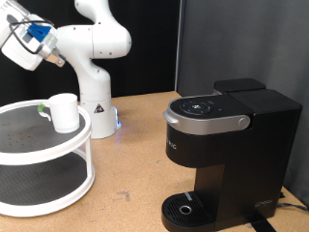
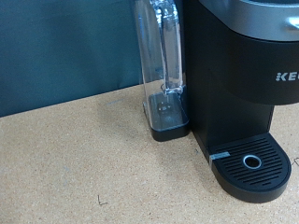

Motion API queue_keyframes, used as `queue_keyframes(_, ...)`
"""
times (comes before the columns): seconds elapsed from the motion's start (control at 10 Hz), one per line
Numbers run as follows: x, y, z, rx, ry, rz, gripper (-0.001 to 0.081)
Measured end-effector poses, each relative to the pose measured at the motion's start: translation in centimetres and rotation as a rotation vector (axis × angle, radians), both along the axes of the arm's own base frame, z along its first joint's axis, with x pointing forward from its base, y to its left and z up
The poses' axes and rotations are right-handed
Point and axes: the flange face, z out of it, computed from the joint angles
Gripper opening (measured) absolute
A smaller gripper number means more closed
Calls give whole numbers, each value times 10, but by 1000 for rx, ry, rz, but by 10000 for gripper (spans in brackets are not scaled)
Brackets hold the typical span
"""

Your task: Make a cup of coffee with the keurig machine

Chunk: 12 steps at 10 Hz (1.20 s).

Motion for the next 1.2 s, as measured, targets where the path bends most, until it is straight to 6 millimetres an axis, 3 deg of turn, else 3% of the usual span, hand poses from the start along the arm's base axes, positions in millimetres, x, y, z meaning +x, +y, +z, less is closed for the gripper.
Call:
queue_keyframes(0.4,-30,-31,-3,35,-90,45,0)
queue_keyframes(0.7,-52,-57,10,75,-113,33,0)
queue_keyframes(1.2,-62,-69,13,54,-99,32,0)
